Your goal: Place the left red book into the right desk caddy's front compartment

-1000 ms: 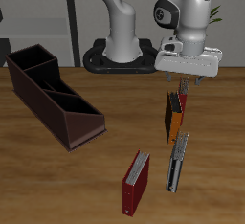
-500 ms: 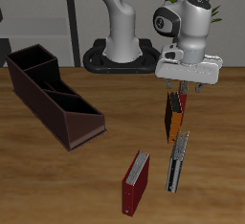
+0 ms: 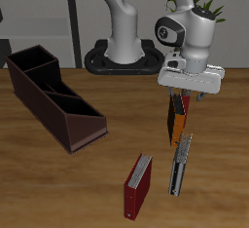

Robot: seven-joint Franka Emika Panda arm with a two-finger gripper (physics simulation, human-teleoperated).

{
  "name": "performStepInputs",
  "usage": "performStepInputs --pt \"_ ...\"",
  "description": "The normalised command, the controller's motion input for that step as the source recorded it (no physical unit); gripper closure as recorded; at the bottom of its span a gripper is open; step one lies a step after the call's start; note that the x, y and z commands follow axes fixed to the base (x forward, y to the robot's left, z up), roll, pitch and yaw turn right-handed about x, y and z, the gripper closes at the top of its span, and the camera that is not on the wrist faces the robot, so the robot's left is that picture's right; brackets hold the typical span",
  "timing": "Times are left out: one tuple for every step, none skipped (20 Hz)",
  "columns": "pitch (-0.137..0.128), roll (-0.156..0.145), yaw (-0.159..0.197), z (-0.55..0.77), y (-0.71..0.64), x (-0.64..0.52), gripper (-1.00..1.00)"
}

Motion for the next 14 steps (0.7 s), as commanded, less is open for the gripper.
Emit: performStepInputs --pt "0.011 0.086 -0.01 -0.24 0.12 0.02 -1.0" --pt "0.078 0.059 -0.036 -0.39 0.07 0.01 -1.0" --pt "0.027 0.029 0.065 -0.24 0.08 -0.05 -1.0" --pt "0.061 0.03 -0.107 -0.2 -0.02 0.01 1.0" --pt "0.011 0.088 0.009 -0.09 0.12 -0.02 1.0" --pt "0.029 0.006 -0.019 -0.06 -0.06 0.01 1.0" --pt "0.03 -0.026 -0.053 -0.04 -0.02 -0.04 1.0" --pt "0.001 0.025 -0.005 -0.01 0.01 -0.01 1.0" --pt "0.011 0.007 -0.012 0.0 -0.01 0.0 1.0" --pt "0.007 0.014 -0.014 0.02 0.0 -0.01 1.0" --pt "-0.005 0.033 0.007 0.07 0.01 -0.11 1.0" --pt "0.0 -0.012 -0.01 0.06 -0.05 0.0 1.0" --pt "0.015 0.032 -0.005 0.07 -0.05 -0.06 1.0" --pt "-0.01 0.028 0.022 0.13 -0.03 -0.06 1.0"
